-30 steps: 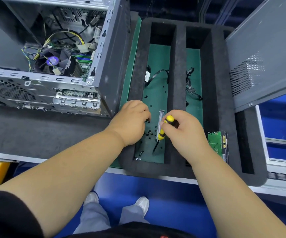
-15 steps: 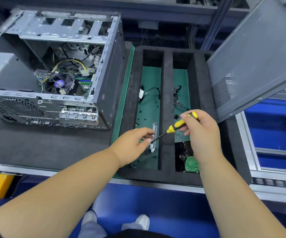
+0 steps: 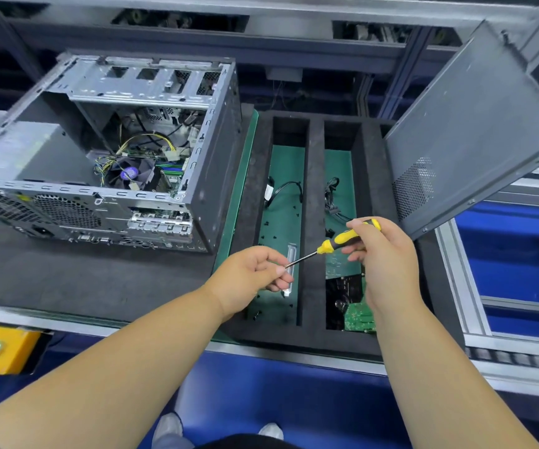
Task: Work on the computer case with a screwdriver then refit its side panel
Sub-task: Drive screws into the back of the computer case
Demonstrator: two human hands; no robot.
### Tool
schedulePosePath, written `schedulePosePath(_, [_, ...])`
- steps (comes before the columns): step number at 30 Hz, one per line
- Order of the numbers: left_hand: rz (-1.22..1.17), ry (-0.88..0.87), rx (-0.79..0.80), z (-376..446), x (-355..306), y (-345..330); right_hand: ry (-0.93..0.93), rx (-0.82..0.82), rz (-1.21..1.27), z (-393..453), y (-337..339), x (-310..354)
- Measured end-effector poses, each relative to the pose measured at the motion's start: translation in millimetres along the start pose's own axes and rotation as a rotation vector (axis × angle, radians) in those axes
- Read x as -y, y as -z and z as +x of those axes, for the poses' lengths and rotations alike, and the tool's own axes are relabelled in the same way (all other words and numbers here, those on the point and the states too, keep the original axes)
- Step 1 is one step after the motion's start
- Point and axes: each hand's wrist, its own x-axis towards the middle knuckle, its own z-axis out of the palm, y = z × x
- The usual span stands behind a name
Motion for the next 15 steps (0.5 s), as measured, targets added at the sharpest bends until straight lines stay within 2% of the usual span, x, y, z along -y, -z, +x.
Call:
schedulePosePath(8, [-0.185,-0.011,-0.007,-13,-17,7,0.016,0.017,0.109,-9,-2,14])
schedulePosePath(15, [-0.493,0.059,-0.126,-34,-18,18,0.037,0.066,0.142,-26,-22,17])
